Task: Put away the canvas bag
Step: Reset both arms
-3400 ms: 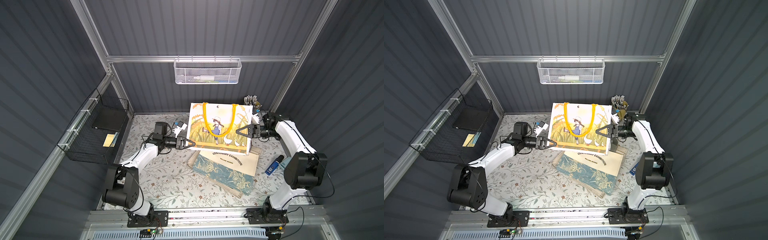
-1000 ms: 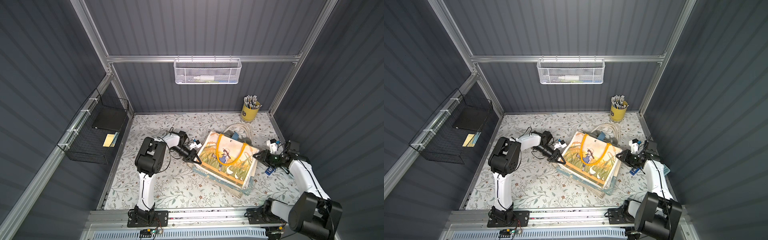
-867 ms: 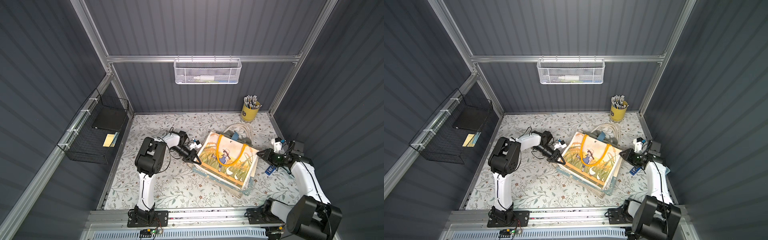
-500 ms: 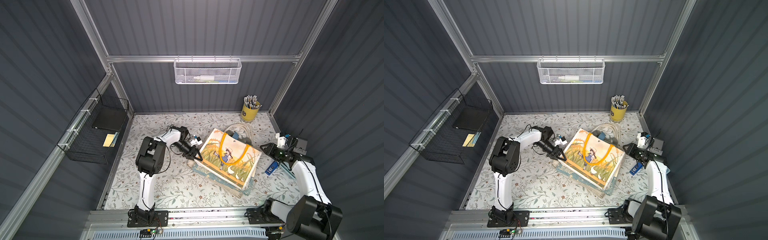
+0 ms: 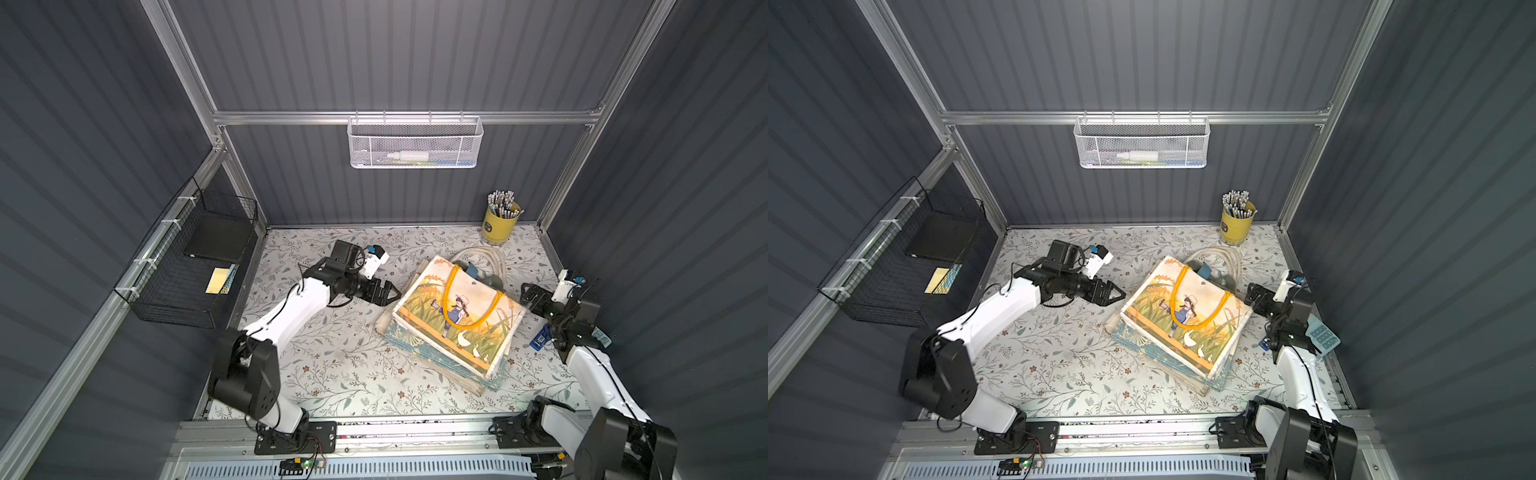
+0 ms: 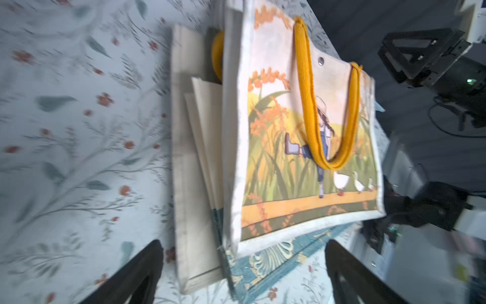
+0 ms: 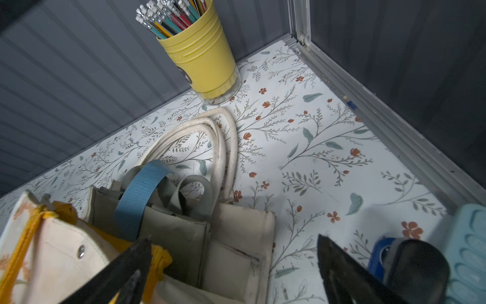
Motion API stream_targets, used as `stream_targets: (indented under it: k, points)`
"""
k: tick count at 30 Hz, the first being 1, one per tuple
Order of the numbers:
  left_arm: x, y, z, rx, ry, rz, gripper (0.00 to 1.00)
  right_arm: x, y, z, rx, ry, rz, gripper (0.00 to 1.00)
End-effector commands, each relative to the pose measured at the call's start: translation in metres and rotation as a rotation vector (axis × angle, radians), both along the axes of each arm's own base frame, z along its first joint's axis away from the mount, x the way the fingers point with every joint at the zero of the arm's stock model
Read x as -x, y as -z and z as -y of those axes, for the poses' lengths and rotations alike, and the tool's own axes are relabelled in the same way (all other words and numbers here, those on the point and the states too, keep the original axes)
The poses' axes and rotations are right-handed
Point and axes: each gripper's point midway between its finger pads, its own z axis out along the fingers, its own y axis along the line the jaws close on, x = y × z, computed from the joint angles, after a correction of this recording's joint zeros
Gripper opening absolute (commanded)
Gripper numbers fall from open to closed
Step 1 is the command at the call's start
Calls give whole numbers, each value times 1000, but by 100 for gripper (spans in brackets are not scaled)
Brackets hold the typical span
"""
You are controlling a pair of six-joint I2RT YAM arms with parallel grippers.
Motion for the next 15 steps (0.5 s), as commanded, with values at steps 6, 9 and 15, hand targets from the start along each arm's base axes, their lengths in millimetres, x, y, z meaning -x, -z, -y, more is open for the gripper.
stream_targets:
  k: [6, 9, 15]
  points:
    - [-32, 28, -171, -518, -788, 401, 100, -14, 1, -25, 247, 11, 268, 99]
    - [-18, 50, -204, -537, -862, 494, 100, -28, 7, -36, 275, -34, 261, 99]
    - [12, 85, -254, -462, -1014, 566, 100, -32, 19, -58, 314, -109, 338, 99]
